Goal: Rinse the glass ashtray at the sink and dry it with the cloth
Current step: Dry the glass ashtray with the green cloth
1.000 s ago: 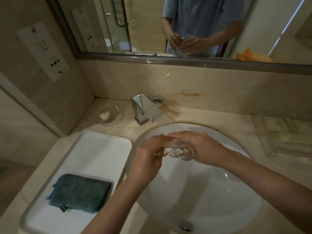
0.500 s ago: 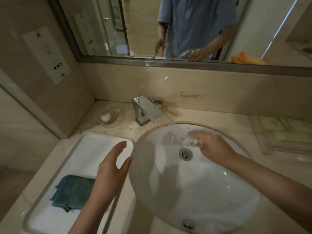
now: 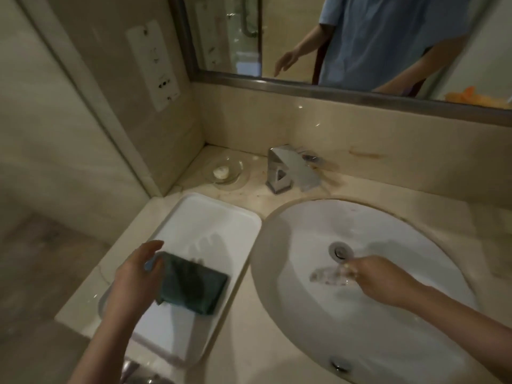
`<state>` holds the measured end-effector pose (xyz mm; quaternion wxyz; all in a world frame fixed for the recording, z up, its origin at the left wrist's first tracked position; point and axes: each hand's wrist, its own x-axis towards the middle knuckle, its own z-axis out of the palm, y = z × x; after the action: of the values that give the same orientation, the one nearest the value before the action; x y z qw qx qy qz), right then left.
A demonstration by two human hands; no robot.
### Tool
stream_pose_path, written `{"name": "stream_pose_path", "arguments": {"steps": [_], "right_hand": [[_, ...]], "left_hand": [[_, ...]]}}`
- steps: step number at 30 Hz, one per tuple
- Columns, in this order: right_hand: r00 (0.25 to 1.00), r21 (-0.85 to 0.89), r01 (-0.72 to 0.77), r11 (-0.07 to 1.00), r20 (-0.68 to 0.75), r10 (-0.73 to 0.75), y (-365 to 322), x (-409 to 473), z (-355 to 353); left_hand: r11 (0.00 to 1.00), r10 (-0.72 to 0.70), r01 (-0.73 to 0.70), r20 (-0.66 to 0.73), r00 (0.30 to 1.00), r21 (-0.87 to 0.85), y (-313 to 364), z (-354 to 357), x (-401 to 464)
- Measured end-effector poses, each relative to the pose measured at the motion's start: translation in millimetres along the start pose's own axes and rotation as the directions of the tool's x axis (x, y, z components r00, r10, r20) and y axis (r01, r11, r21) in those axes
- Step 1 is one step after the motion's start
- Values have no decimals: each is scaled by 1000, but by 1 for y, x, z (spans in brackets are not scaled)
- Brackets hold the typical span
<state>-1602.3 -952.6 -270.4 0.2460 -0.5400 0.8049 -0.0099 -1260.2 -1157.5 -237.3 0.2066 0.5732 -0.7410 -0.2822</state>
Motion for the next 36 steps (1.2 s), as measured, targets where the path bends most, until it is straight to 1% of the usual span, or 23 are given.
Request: {"name": "stream_pose_path", "arguments": {"steps": [1, 2, 3, 4, 5, 6, 7, 9, 10, 11, 13, 15, 17, 21, 23, 25, 27, 29, 30, 31, 33, 35, 36], "right_hand": [[998, 148, -50, 988, -37, 56, -4, 5, 2], [991, 400, -98, 911, -44, 126, -10, 9, 5], [985, 643, -135, 754, 3, 174, -18, 12, 8], [977, 804, -186, 564, 90, 195, -28, 13, 9], [974, 877, -208, 433, 147, 171, -39, 15, 10], [978, 899, -202, 389, 166, 126, -51, 15, 11], [983, 906, -186, 379, 169, 78, -62, 15, 13], [990, 920, -134, 368, 143, 3, -87, 15, 13], [990, 932, -121, 341, 139, -26, -98, 15, 12], [988, 945, -121, 305, 143, -50, -109, 15, 13], [981, 962, -139, 236, 166, -97, -129, 16, 16], [976, 972, -156, 177, 179, -124, -145, 17, 18], [973, 978, -181, 106, 194, -125, -158, 20, 19], [977, 983, -185, 1, 184, -105, -176, 28, 22], [982, 983, -176, -51, 172, -75, -180, 33, 24], [983, 977, -179, -114, 174, -53, -182, 36, 24], [984, 969, -176, -173, 170, -49, -183, 37, 22], [988, 966, -153, -209, 150, -32, -184, 37, 20], [990, 969, -138, -207, 137, -18, -184, 37, 19], [992, 973, -123, -194, 126, 0, -185, 37, 18], [993, 978, -100, -181, 108, 36, -188, 37, 17], [994, 975, -79, -207, 93, 60, -192, 36, 17], [995, 973, -68, -222, 84, 60, -195, 36, 17]], "left_hand": [[999, 0, -2, 50, 999, 37, -7, -3, -1], [997, 3, -11, 111, 994, 78, -14, -4, -1], [992, 18, -39, 173, 985, 118, -19, -5, -1], [984, 57, -93, 234, 970, 149, -22, -5, 0], [971, 102, -160, 295, 950, 177, -25, -3, 2], [952, 138, -223, 355, 925, 212, -27, 0, 4], [925, 157, -282, 421, 893, 254, -29, 4, 7], [843, 157, -414, 580, 800, 343, -32, 15, 13], [798, 139, -471, 646, 750, 376, -31, 21, 16], [765, 114, -507, 692, 713, 396, -32, 26, 19], [736, 75, -536, 738, 671, 413, -34, 33, 25], [712, 76, -562, 750, 657, 420, -36, 35, 32], [692, 123, -592, 742, 659, 412, -36, 34, 40], [693, 150, -590, 717, 681, 415, -29, 26, 56], [692, 160, -596, 720, 676, 406, -25, 18, 60], [738, 171, -577, 730, 662, 350, -23, 4, 58], [832, 204, -505, 722, 661, 227, -25, -18, 55], [925, 245, -377, 683, 689, 49, -24, -46, 50], [956, 264, -285, 651, 711, -77, -21, -59, 47], [959, 279, -187, 621, 732, -211, -17, -70, 44], [896, 325, -71, 537, 779, -439, 0, -86, 37], [831, 385, -109, 424, 820, -545, 21, -83, 31], [808, 423, -139, 399, 813, -573, 32, -77, 28]]}}
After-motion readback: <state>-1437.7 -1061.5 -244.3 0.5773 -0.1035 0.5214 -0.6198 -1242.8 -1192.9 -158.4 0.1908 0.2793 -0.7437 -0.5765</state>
